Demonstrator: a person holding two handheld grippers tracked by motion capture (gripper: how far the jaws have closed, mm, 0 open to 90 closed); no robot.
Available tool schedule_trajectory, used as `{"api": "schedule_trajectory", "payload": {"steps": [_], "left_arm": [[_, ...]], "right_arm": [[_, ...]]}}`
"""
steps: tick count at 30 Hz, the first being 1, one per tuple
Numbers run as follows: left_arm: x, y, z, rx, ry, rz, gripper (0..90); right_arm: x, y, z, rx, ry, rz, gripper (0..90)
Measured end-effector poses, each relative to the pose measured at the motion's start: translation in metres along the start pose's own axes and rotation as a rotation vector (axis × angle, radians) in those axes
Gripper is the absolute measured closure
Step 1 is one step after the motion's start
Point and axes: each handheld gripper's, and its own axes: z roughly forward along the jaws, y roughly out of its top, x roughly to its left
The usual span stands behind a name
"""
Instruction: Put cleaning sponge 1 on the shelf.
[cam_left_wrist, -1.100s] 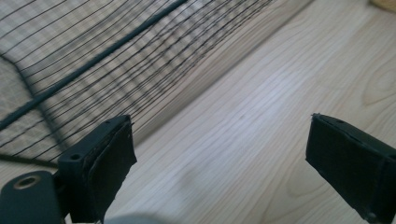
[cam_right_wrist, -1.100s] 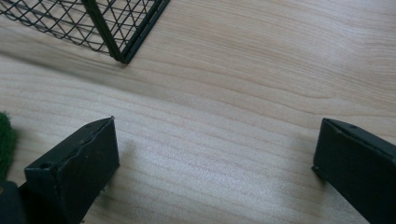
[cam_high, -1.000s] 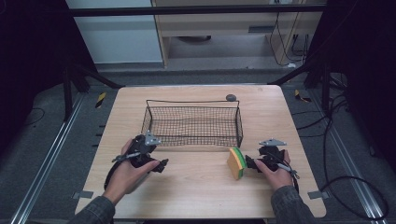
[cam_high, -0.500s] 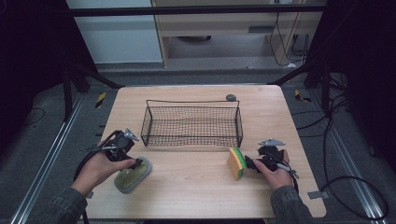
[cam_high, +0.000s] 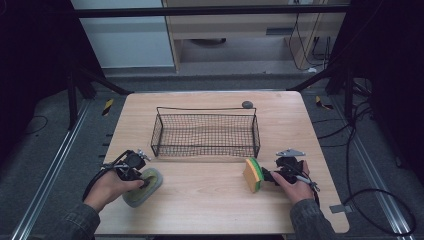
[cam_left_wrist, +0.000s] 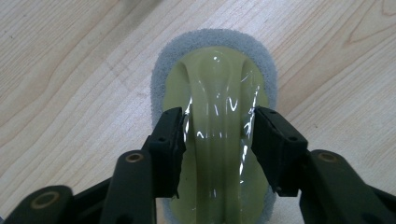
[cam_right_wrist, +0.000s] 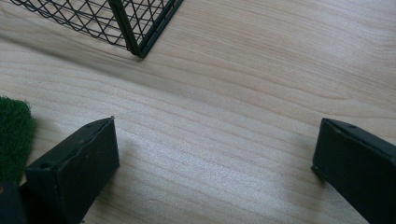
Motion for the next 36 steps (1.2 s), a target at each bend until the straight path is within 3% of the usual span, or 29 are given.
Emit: {"api": "schedule_trajectory", "payload": {"steps": [9,12,16,24,33,36], "left_arm": [[0.003,-0.001,0.002,0.002,-0.031,0.009,68.8],[0.003,-0.003,0.000,0.000,-0.034,0.030,70.1],[0.002,-0.006,-0.007,-0.038,-0.029,0.062,70.3],[-0.004,-0.010,-0.034,-0.160,0.026,0.139,70.4],[-0.001,0.001,-0.061,-0.209,0.117,0.253,70.4],[0.003,0.007,-0.067,-0.222,0.146,0.262,70.4]], "right_arm": [[0.000,0.000,0.000,0.000,0.004,0.003,0.6],[0.000,0.000,0.000,0.001,0.009,0.004,0.6],[0.000,0.000,0.000,-0.002,0.008,-0.002,0.6],[0.000,-0.001,0.001,-0.021,0.011,-0.014,0.4],[0.001,-0.001,0.001,-0.026,0.009,-0.008,0.4],[0.000,-0.001,0.001,-0.026,0.008,-0.009,0.4]]}}
